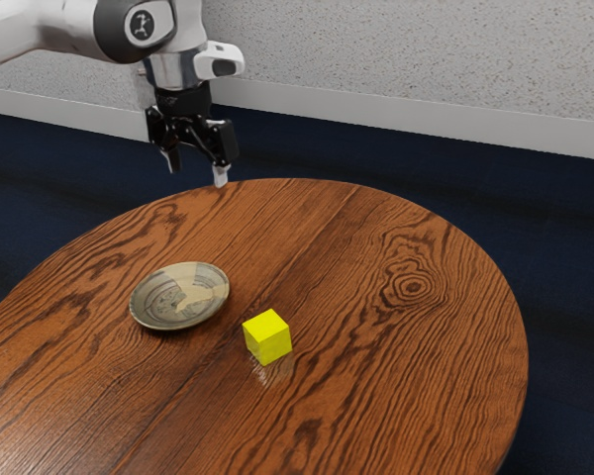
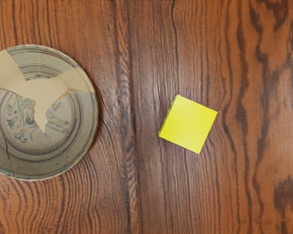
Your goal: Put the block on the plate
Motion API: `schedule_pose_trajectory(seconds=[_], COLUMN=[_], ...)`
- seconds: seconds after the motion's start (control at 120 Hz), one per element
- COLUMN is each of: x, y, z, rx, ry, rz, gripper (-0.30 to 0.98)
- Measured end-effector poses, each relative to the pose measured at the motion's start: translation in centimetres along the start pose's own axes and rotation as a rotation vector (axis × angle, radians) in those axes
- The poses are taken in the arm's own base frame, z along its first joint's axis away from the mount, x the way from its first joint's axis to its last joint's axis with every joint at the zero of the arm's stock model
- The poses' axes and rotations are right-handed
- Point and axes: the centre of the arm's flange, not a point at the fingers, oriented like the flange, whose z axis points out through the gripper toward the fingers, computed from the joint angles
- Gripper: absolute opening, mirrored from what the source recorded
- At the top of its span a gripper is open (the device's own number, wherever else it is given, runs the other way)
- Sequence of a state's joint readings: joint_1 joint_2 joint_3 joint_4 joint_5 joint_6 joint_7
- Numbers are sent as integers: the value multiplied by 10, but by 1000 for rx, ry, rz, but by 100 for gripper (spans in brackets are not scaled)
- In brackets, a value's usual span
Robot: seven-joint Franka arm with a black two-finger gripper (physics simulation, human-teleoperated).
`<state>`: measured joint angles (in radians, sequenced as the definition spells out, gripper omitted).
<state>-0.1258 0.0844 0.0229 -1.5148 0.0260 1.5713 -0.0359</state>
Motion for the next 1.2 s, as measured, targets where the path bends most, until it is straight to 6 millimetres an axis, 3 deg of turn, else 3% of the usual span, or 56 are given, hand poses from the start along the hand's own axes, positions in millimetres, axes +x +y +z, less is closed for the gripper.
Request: schedule_pose_trajectory(seconds=[0.25, 0.5, 0.617, 0.783, 1.008, 1.2], x=[7, 53, 72, 79, 93, 77], y=[-2, 12, 30, 44, 48, 55], z=[5, 73, 105, 127, 187, 215], rx=[2, -6, -31, -37, -32, -38], ry=[1, -71, -99, -107, -141, -149], rz=[-16, 31, 65, 100, 130, 157], gripper=[69, 69, 69, 69, 69, 69])
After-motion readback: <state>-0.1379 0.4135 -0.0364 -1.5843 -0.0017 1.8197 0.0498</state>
